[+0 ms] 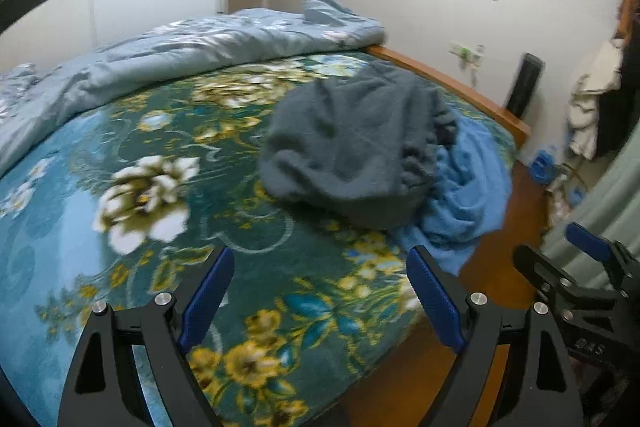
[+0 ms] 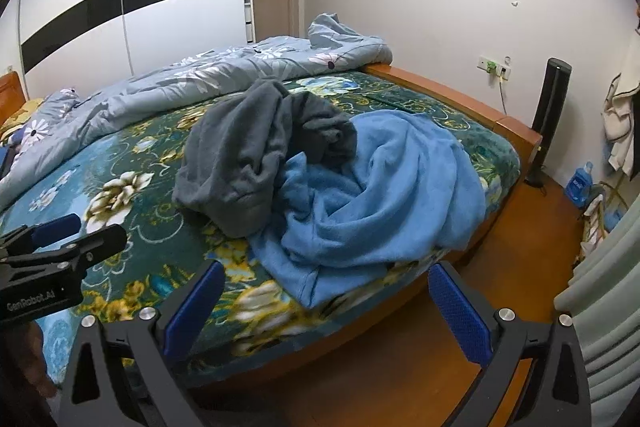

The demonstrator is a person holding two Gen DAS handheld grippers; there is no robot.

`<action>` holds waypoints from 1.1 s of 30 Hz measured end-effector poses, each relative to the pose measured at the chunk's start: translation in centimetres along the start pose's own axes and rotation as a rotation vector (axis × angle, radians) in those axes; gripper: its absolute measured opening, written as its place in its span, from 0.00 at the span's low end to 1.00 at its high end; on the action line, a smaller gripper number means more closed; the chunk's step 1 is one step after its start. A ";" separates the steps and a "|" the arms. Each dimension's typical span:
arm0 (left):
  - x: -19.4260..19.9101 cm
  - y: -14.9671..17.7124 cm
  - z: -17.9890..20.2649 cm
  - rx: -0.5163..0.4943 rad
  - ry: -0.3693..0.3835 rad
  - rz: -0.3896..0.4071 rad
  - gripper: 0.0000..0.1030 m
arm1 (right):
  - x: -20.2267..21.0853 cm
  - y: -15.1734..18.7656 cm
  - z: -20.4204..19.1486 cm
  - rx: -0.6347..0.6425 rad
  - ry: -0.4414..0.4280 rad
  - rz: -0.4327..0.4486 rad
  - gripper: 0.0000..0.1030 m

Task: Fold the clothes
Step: 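Move both grippers toward the dark grey sweatshirt on the bed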

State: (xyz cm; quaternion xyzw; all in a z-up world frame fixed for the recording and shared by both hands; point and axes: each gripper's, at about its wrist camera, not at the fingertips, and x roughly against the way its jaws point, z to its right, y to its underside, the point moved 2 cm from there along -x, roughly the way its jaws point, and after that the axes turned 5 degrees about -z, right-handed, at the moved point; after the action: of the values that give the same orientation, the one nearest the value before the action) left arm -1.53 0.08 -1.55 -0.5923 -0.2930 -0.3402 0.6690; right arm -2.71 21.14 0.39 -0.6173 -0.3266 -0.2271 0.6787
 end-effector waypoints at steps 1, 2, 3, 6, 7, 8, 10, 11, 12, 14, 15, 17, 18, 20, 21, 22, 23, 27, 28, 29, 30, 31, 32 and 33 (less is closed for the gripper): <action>-0.1 0.0 0.0 -0.004 0.006 -0.005 0.86 | 0.0 0.0 -0.1 -0.003 -0.002 0.002 1.00; -0.1 -0.1 -0.3 -0.014 -0.009 -0.009 0.86 | 0.0 0.0 -0.1 -0.006 -0.004 0.004 1.00; -0.2 -0.2 0.2 -0.020 -0.023 -0.005 0.86 | -0.1 0.0 -0.2 -0.010 -0.005 0.005 1.00; -0.7 -0.7 2.0 -0.030 -0.050 0.007 0.86 | -0.3 -0.2 0.2 -0.016 -0.017 0.010 1.00; -1.0 -1.0 2.1 -0.029 -0.035 0.009 0.86 | -0.6 -0.4 0.4 -0.014 -0.018 0.011 1.00; -1.0 -1.4 2.0 -0.020 -0.036 0.019 0.86 | -0.9 -0.6 0.8 -0.014 -0.019 0.012 1.00; -0.6 -1.5 0.9 -0.032 -0.005 0.053 0.86 | -1.1 -0.9 1.1 -0.010 -0.026 0.016 1.00; -0.4 -1.6 0.9 -0.038 -0.017 0.066 0.86 | -1.2 -1.0 1.0 -0.010 -0.026 0.018 1.00; -0.2 -1.8 0.9 -0.039 -0.027 0.075 0.86 | -1.2 -1.0 1.0 -0.009 -0.027 0.020 1.00; -0.1 -2.1 0.9 -0.041 -0.057 0.079 0.86 | -1.4 -1.1 0.9 -0.008 -0.028 0.024 1.00; -0.1 -2.2 0.9 -0.043 -0.064 0.082 0.86 | -1.4 -1.1 0.8 -0.008 -0.029 0.026 1.00; 0.1 -2.3 0.9 -0.044 -0.053 0.098 0.86 | -1.3 -1.2 0.5 -0.003 -0.033 0.036 1.00; 0.3 -2.3 1.0 -0.044 -0.042 0.105 0.86 | -1.2 -1.2 0.4 0.000 -0.038 0.042 1.00; 0.5 -2.3 1.1 -0.047 -0.025 0.121 0.86 | -1.0 -1.3 0.2 0.006 -0.048 0.048 1.00; 0.5 -2.3 1.2 -0.054 -0.027 0.125 0.86 | -0.9 -1.3 0.1 0.007 -0.053 0.049 1.00; 0.5 -2.4 1.4 -0.068 -0.031 0.129 0.86 | -1.0 -1.3 0.1 0.005 -0.059 0.048 1.00; 0.5 -2.4 1.5 -0.079 -0.030 0.135 0.86 | -0.9 -1.3 0.0 0.003 -0.071 0.047 1.00; 1.3 -2.2 1.8 -0.097 -0.009 0.186 0.86 | -0.8 -1.3 -0.1 -0.009 -0.119 0.052 1.00; 1.5 -2.3 1.9 -0.095 -0.009 0.197 0.86 | -0.7 -1.3 -0.1 -0.012 -0.128 0.055 1.00; 1.6 -2.3 1.9 -0.094 -0.011 0.199 0.86 | -0.7 -1.3 -0.1 -0.015 -0.137 0.057 1.00; 1.6 -2.3 1.8 -0.093 -0.010 0.195 0.86 | -0.6 -1.4 0.0 -0.020 -0.148 0.062 1.00; 1.6 -2.4 1.8 -0.092 -0.009 0.190 0.86 | -0.5 -1.4 0.0 -0.025 -0.159 0.068 1.00; 1.6 -2.4 1.8 -0.091 -0.008 0.184 0.86 | -0.4 -1.5 0.0 -0.030 -0.169 0.074 1.00; 1.6 -2.4 1.8 -0.089 -0.007 0.179 0.86 | -0.3 -1.6 0.1 -0.035 -0.180 0.080 1.00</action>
State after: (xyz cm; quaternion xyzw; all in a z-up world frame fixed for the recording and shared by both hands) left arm -2.48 1.50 1.38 -0.6465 -0.2258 -0.2899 0.6686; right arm -4.03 20.95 1.31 -0.6595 -0.3575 -0.1492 0.6442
